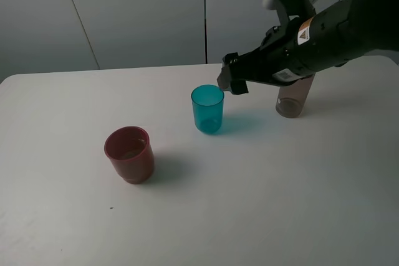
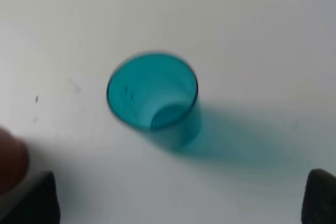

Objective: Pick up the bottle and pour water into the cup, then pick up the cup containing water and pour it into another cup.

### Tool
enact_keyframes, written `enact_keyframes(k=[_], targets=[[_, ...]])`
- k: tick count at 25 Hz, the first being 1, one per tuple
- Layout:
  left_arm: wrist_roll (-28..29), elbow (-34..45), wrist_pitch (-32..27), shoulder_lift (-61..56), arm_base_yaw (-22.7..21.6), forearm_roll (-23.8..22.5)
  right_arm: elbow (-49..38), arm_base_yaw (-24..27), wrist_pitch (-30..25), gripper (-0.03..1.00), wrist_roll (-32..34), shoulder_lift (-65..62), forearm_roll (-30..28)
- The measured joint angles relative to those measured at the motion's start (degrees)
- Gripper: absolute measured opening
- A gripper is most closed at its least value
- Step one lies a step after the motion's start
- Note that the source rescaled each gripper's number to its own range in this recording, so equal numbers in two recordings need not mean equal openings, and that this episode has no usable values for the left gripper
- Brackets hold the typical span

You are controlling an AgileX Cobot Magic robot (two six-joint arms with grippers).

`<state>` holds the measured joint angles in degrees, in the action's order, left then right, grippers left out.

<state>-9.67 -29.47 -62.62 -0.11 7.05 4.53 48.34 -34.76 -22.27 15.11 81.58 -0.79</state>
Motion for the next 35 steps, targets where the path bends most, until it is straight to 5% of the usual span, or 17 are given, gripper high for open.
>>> enact_keyframes(k=[4,9,13,22,27,35], targets=[[0.0,0.0,0.0,0.0,0.0,0.0,-1.2,4.63,-14.73,0.99,-1.24,-7.83,3.54],[0.0,0.0,0.0,0.0,0.0,0.0,-4.37,15.82,-22.03,0.99,-3.95,-19.59,7.7],[0.0,0.0,0.0,0.0,0.0,0.0,-4.6,19.94,-27.61,1.0,-3.82,-30.21,7.34],[0.0,0.0,0.0,0.0,0.0,0.0,-4.6,21.03,-35.15,1.0,-1.01,-55.44,-1.44],[0.0,0.0,0.0,0.0,0.0,0.0,-5.01,21.03,-41.83,1.0,-5.98,-67.55,-1.64],[0.0,0.0,0.0,0.0,0.0,0.0,-10.42,21.03,-44.25,1.0,-7.3,-81.35,0.79]])
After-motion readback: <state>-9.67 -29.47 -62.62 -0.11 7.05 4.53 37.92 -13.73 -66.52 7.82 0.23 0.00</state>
